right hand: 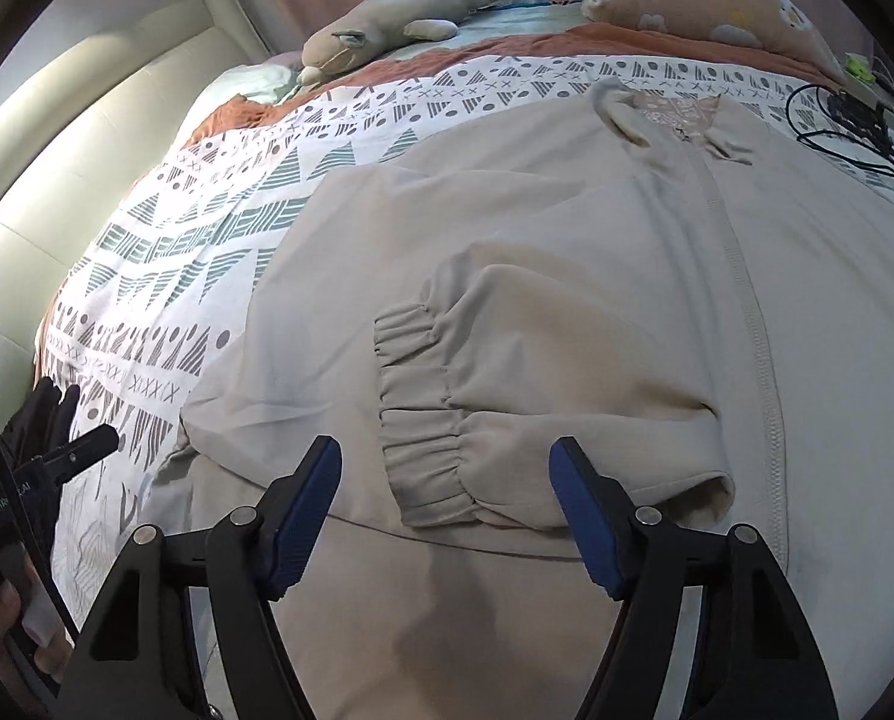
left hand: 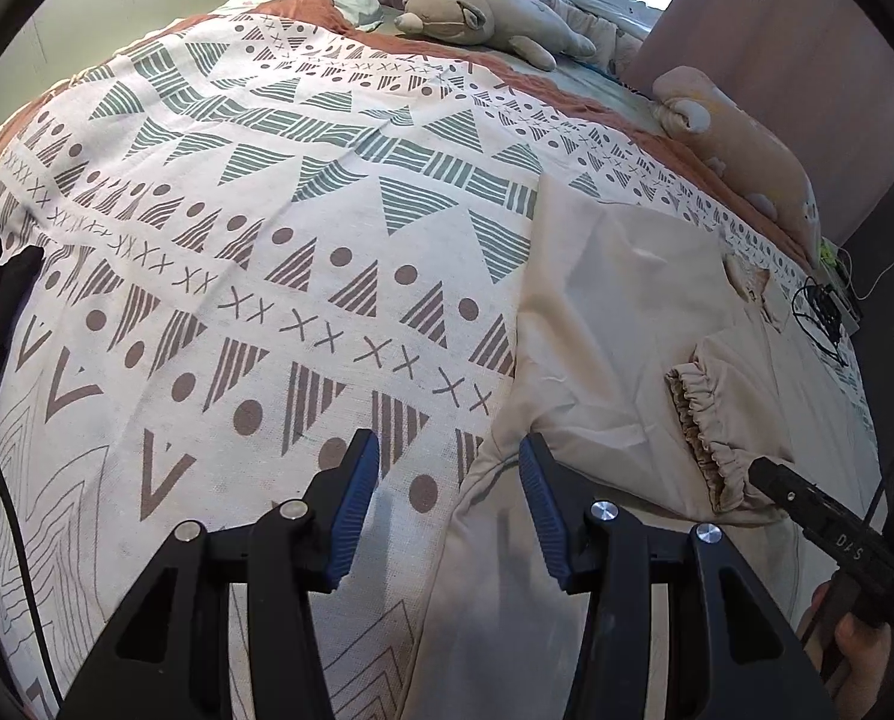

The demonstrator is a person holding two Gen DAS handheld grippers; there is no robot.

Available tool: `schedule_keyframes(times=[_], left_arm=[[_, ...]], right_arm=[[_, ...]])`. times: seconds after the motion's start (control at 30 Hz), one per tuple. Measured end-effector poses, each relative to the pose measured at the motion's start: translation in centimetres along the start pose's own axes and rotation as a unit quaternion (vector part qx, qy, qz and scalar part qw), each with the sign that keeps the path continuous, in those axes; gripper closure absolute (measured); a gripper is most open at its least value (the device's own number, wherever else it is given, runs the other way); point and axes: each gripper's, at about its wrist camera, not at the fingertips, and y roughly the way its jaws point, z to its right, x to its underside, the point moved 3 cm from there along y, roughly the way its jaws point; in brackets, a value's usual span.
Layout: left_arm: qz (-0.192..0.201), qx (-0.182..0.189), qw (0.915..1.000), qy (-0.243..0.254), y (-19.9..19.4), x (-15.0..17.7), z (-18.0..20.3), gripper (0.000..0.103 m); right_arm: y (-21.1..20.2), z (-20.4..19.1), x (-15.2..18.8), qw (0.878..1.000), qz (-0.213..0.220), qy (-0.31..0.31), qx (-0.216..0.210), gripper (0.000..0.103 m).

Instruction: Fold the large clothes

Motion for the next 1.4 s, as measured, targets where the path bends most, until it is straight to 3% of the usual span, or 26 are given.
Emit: schedule_keyframes(times=[0.2, 0.4, 0.5, 0.7, 0.77, 1.07, 1.4], left_arm=[[-0.003, 0.006, 0.9999, -0.010, 0.3, 0.0, -0.3, 0.053], [-0.008, 0.003, 1.0000, 0.000, 0.5, 0.2, 0.2, 0.053], [-0.012, 0.002, 0.9999, 0.005, 0.9, 0.3, 0.6, 0.053], [-0.016, 0.004, 0.9997, 0.019, 1.3, 0.5, 1.8, 0.053], [-0.016, 0.003, 0.9996, 0.024, 1.3, 0.6, 2.1, 0.053], [-0.017, -0.001, 0.9994, 0.031, 1.5, 0.8, 2.4, 0.053], [-0.026, -0.019, 0.9981, 0.053, 2.3, 1.4, 2.8, 0.053]], right_arm=[[1.9, -1.0, -0.2, 0.999, -0.030, -0.017, 0.010, 0.033], [4.4, 0.1, -1.0, 0.999, -0.046, 0.005, 0.008, 0.056], [4.3, 0.1, -1.0, 0.999, -0.050, 0.010, -0.013, 0.071], [2.1, 1.5, -1.6, 0.998, -0.025, 0.028, -0.048, 0.096], [0.6, 2.7, -1.5, 0.998, -0.011, 0.036, -0.052, 0.100], [-7.7, 8.8, -0.7, 0.991, 0.072, 0.102, -0.044, 0.103], [-18.0, 19.0, 2.6, 0.962, 0.162, 0.219, -0.001, 0.103]])
